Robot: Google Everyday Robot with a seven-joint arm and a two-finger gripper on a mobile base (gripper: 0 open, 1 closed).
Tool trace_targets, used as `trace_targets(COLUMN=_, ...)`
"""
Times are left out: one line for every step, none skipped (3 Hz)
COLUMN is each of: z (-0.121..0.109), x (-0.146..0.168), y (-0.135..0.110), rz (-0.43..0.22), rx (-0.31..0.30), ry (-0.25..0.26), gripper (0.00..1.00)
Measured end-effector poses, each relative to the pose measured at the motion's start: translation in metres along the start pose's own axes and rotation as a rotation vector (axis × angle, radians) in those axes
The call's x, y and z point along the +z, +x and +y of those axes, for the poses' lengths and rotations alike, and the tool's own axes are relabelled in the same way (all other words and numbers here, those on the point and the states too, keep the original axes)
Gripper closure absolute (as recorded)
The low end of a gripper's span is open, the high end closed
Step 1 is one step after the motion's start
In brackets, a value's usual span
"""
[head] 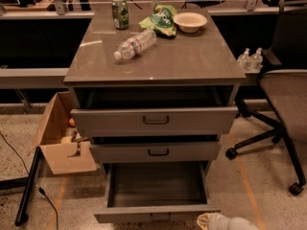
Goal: Close bottom drawer
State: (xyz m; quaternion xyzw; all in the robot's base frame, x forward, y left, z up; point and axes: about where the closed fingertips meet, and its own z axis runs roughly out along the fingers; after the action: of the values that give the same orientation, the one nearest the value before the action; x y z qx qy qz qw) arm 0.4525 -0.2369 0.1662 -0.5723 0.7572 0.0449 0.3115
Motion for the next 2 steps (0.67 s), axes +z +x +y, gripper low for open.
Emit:
trace_targets(z=-0.011, x=0.014, y=0.004, rz=-0.008, rx=0.005, ry=0.05, gripper=1.0)
trace_targets(z=-0.023, x=0.024, y=0.004, rz=-0.017, rx=0.005, ry=0.082, gripper=1.0)
